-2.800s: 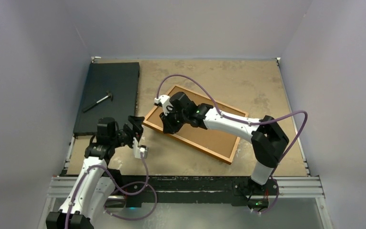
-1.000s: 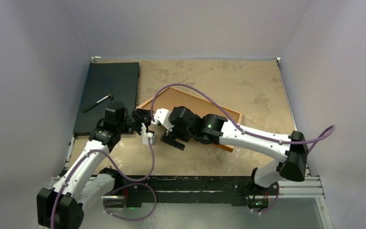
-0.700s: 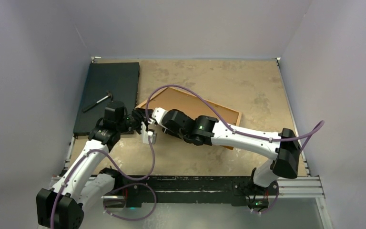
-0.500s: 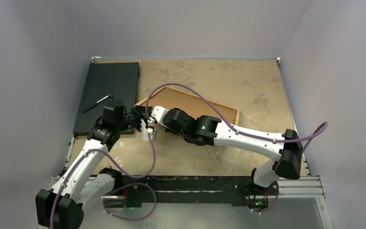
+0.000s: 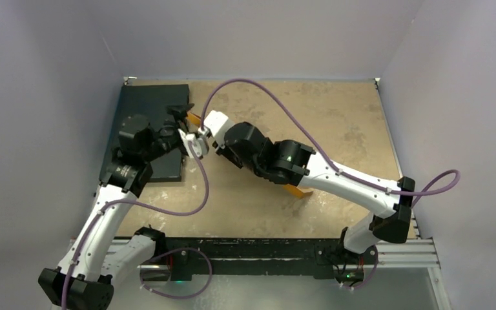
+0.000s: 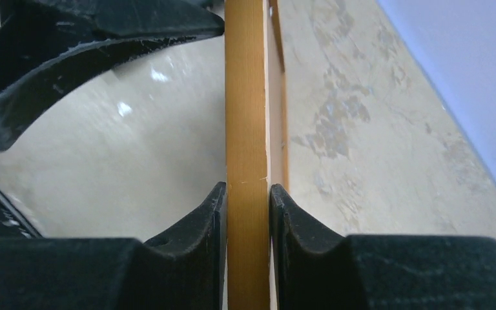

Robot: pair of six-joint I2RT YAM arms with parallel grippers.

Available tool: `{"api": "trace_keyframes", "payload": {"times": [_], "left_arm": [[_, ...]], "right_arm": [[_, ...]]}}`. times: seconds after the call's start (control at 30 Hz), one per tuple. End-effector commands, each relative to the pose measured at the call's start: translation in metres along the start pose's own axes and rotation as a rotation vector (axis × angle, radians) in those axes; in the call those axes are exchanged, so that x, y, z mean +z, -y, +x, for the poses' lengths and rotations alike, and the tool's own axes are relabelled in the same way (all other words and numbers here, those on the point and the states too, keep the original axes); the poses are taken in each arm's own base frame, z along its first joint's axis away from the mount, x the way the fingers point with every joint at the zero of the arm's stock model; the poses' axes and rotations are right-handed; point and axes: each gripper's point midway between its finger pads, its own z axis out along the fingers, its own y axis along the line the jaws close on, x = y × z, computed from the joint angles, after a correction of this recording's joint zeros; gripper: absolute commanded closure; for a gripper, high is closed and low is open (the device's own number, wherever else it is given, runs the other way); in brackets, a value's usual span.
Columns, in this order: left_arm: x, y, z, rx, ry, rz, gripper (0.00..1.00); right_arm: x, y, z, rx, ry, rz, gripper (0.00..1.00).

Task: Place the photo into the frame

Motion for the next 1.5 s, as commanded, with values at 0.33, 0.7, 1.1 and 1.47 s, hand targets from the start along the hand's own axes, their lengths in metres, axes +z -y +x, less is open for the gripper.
{"api": "trace_keyframes", "payload": {"times": [0.33,0.7,1.1,1.47], "left_arm": [[-0.017,-0.095,-0.017,-0.533,-0.079,-0.225,0.07],[0.009,0.009,0.087,-0.599,-0.431,0.056,0.1],[0.028,0.131,0.159,-0.798,-0.662,0.254,0.25],[0.038,0.155,0.165,-0.899,-0.667,0.277,0.26]], "right_arm": [[0.029,0.136,-0.02,0.502,0.171,-0.02,1.0],[0.041,0.19,0.09,0.776,0.136,0.088,1.0],[0.055,0.165,0.195,1.062,0.129,0.124,1.0],[0.064,0.163,0.248,1.102,0.096,0.229,1.0]]}}
